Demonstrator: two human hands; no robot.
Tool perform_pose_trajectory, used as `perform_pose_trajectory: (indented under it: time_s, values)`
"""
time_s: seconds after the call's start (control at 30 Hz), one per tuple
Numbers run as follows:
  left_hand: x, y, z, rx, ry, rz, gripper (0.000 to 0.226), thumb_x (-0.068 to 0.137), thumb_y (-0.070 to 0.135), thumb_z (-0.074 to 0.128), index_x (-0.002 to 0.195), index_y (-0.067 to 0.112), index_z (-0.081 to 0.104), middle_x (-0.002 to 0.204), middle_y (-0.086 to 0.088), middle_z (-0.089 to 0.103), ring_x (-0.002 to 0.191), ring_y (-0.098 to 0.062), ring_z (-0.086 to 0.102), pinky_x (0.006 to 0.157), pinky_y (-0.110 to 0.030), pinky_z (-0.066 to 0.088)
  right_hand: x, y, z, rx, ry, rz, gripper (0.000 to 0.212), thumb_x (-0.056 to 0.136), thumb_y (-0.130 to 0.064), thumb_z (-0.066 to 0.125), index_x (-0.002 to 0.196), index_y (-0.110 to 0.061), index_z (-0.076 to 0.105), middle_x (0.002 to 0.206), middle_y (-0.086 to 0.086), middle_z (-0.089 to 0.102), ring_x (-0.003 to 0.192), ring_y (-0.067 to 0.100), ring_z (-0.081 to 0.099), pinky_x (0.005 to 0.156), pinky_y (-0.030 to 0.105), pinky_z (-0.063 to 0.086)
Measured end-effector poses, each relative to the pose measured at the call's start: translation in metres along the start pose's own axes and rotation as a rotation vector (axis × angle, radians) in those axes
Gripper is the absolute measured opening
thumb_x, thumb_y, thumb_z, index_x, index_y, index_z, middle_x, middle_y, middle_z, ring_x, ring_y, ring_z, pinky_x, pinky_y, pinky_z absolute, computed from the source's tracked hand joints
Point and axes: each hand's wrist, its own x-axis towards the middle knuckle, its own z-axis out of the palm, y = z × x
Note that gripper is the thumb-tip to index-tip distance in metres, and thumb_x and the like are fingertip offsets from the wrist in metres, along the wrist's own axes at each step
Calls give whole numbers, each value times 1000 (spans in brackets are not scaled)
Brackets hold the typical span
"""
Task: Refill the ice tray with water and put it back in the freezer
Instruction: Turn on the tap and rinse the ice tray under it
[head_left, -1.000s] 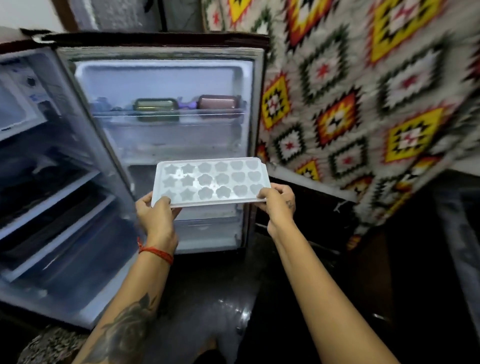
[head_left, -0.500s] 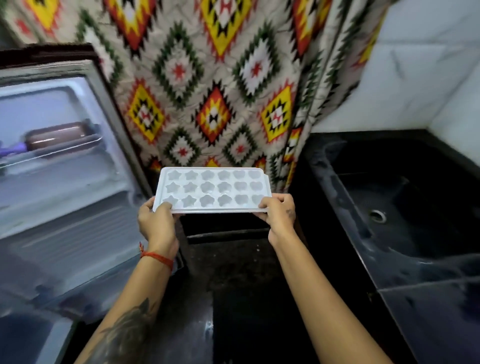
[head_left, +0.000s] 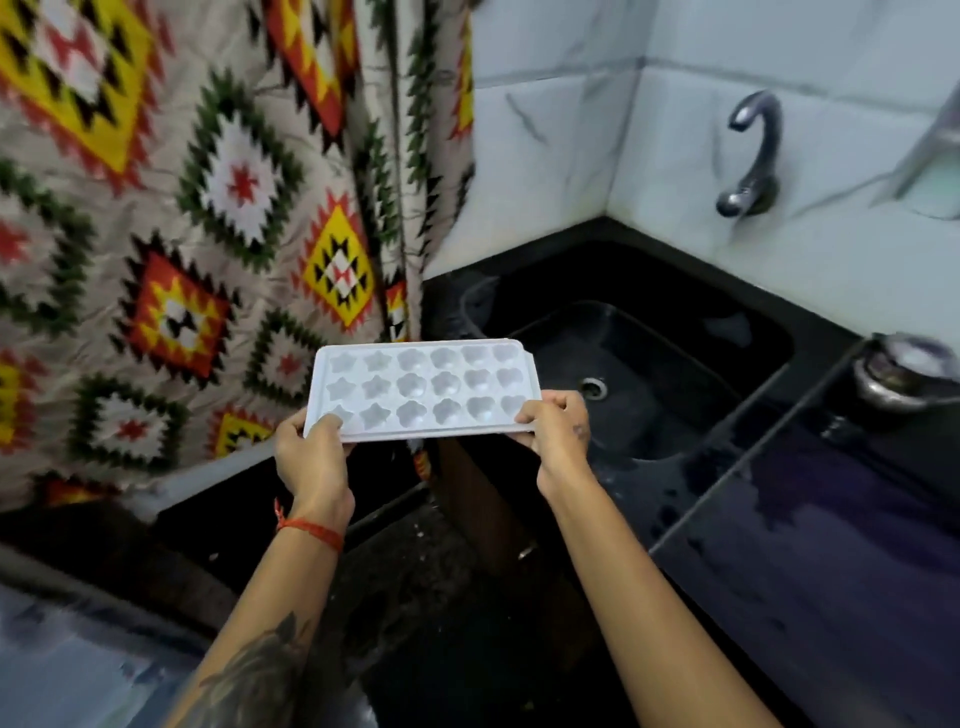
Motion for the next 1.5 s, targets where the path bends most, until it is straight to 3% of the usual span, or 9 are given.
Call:
perform_pose_trajectory:
  time_s: [0.13,0.23,0.33,0.5,0.73,0.97,1.1,1.23,1.5]
  values:
    - [6,-5,49,25,-111,-13,28,84,12,58,111,9,51,117,-12,59,103,-28,59,91,-45,51,27,-15,-21,41,66,-18,26,71,5,56,91,-10,52,107,12,60,95,29,64,77,40,59]
    - [6,-8,85,48,-173,-22,33,83,16,60,113,9,48,114,-12,57,101,-30,60,89,-49,52,53,-23,-34,57,113,-22,27,71,6,56,93,-10,52,110,8,57,98,27,63,79,40,59]
    - [10,-10,120,78,-265,-16,37,81,19,60,113,3,51,115,-17,61,97,-32,63,84,-49,55,80,-31,-45,52,169,-21,31,71,4,56,98,-9,53,117,8,56,100,26,62,80,39,59]
    - [13,-13,169,83,-359,-24,33,90,21,55,120,7,54,116,-11,62,102,-28,62,86,-43,54,113,-46,-59,62,220,-17,23,73,5,55,86,-13,50,104,8,58,97,27,62,77,36,58]
    - [12,-12,232,80,-434,-107,28,100,21,40,124,9,48,112,-7,56,99,-24,58,63,-34,51,156,-64,-77,43,300,-19,24,73,4,55,90,-12,50,108,10,58,97,27,62,70,31,58]
    - [30,-14,303,118,-567,-172,20,100,22,39,112,11,50,115,-12,59,100,-27,61,55,-35,53,202,-87,-85,35,401,-25,20,73,2,56,89,-11,52,104,7,57,93,23,61,62,29,55]
    - [43,-11,343,119,-601,-210,28,100,24,39,121,9,49,115,-11,59,99,-28,61,53,-36,52,230,-109,-89,-112,486,-52,10,78,-14,61,88,-15,58,96,-3,58,91,18,56,76,37,54]
    - [53,-8,372,161,-629,-221,31,100,24,39,126,10,49,115,-7,58,97,-26,60,54,-36,52,265,-142,-89,-236,633,-179,31,79,-31,70,103,-20,54,95,-4,61,83,14,56,76,29,43]
    - [70,-1,408,188,-663,-232,27,100,23,39,123,12,50,115,-6,58,100,-25,60,57,-36,52,356,-218,-78,-537,583,-384,66,83,-37,69,134,-15,34,131,16,47,117,31,51,95,35,42]
